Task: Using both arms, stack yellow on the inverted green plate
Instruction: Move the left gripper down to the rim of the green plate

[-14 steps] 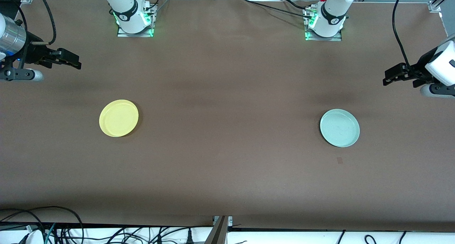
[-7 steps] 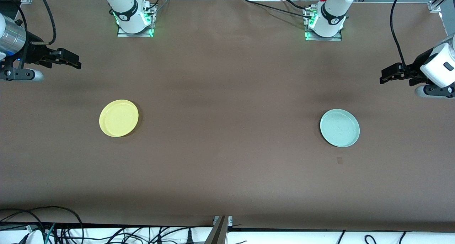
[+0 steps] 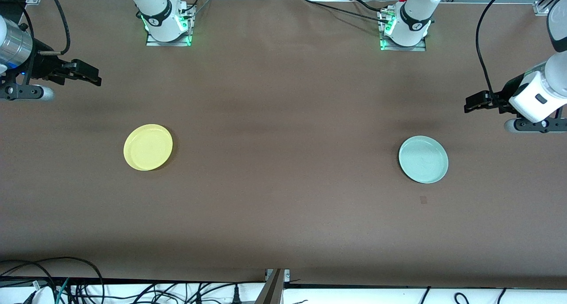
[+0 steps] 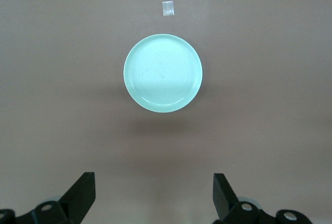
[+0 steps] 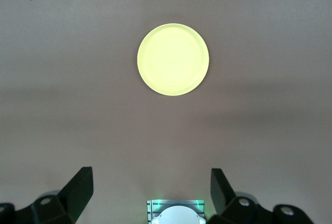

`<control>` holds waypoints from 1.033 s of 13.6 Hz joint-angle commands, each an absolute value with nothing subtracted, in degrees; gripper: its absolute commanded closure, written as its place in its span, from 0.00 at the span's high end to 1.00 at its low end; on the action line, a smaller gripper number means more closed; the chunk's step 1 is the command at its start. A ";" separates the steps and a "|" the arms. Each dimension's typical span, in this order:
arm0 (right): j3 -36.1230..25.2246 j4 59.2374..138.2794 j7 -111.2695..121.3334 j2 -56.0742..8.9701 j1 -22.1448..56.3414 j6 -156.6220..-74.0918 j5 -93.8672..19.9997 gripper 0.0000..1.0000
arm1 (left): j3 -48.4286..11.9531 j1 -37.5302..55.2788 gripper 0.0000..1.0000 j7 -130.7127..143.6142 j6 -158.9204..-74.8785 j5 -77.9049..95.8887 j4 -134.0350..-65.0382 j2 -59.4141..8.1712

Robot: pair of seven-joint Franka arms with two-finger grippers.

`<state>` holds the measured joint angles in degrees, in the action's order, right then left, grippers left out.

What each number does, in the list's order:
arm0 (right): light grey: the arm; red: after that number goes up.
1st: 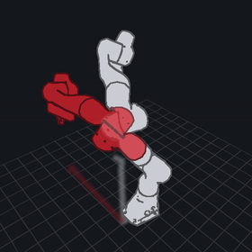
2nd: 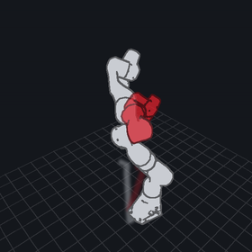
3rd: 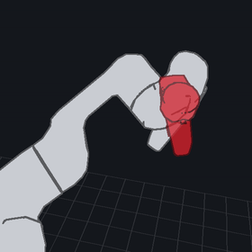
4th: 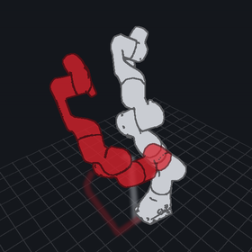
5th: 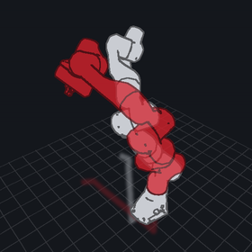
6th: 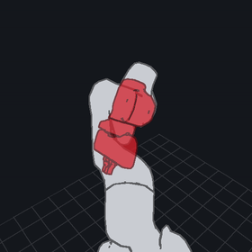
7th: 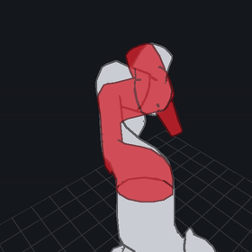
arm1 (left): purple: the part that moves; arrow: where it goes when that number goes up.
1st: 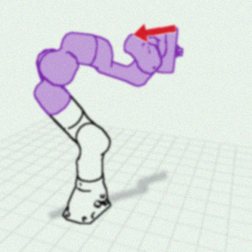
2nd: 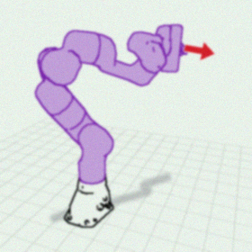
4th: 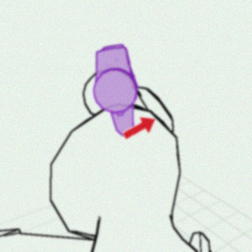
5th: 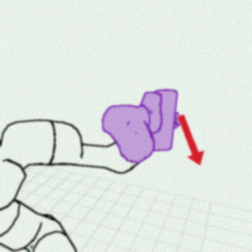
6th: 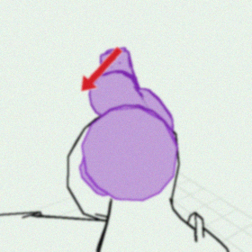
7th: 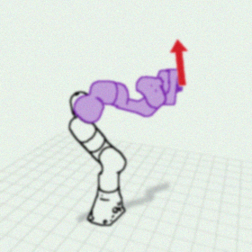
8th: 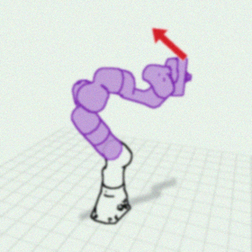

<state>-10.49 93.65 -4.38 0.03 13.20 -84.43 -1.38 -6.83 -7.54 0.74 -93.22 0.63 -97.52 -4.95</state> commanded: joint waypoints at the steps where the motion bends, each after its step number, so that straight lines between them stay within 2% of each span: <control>1: -10.55 92.99 -4.13 0.35 13.36 -84.20 -0.70 1.00 | -7.03 -7.82 1.00 1.32 -98.42 -0.79 -103.25 -2.56; 5: -10.55 92.55 -4.83 0.26 13.36 -83.85 -0.70 1.00 | -7.29 -7.56 1.00 0.97 -104.92 -4.28 -109.49 -2.99; 9: -10.55 92.72 -4.75 0.53 13.36 -83.32 -0.62 1.00 | -7.38 -9.57 1.00 0.88 -119.41 -4.48 -120.03 -3.51; 11: -10.63 92.55 -4.49 0.18 13.27 -83.41 -0.70 1.00 | -7.38 -9.93 1.00 1.05 -123.65 -4.40 -122.43 -6.31; 14: -10.55 92.55 -4.74 0.35 13.36 -83.32 -0.62 1.00 | -7.38 -12.56 1.00 0.97 -133.30 -4.92 -122.26 -15.00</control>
